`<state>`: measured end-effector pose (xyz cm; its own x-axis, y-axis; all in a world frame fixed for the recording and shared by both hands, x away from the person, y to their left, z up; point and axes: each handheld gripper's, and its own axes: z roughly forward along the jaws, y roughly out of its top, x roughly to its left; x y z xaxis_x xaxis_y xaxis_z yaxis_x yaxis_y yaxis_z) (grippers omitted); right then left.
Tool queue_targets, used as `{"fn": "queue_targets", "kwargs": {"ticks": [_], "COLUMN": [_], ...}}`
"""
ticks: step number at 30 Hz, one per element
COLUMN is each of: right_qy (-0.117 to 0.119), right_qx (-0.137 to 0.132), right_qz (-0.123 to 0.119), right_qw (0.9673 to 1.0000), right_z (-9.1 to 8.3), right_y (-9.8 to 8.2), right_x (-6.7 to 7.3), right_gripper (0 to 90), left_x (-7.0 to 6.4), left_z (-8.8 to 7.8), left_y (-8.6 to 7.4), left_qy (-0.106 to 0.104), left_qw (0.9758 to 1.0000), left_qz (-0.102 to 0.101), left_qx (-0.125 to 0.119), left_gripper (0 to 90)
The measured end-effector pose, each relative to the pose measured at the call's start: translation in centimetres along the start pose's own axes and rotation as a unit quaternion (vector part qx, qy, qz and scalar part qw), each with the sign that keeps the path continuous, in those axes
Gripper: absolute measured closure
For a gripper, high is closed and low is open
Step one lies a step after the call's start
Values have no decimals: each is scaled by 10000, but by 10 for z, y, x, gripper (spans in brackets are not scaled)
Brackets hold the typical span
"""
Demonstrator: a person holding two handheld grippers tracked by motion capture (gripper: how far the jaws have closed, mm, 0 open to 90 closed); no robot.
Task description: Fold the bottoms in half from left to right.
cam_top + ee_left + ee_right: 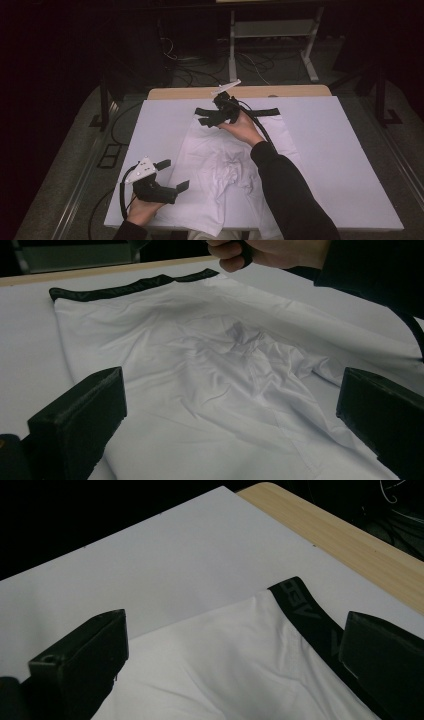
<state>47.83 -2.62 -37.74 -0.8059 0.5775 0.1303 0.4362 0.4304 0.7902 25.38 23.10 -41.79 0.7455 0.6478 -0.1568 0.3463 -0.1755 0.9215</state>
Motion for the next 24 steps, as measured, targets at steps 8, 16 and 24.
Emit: {"fn": "queue_targets", "kwargs": {"ticks": [8,16,24], "right_qy": [-46,-72,-114], "right_qx": [-57,-72,-73], "right_qz": [126,181,226], "right_qw": [9999,9998,9997], "right_z": [5,13,23], "right_y": [2,5,8], "right_x": [-10,-18,-24], "right_gripper": [0,0,0], "left_x": [0,0,0], "left_z": [0,0,0], "left_y": [0,0,0], "left_qy": [-6,-16,-27], "left_qw": [10000,10000,10000], "left_qz": [5,4,17], "left_qx": [1,-4,2], "left_gripper": [0,0,0]}}
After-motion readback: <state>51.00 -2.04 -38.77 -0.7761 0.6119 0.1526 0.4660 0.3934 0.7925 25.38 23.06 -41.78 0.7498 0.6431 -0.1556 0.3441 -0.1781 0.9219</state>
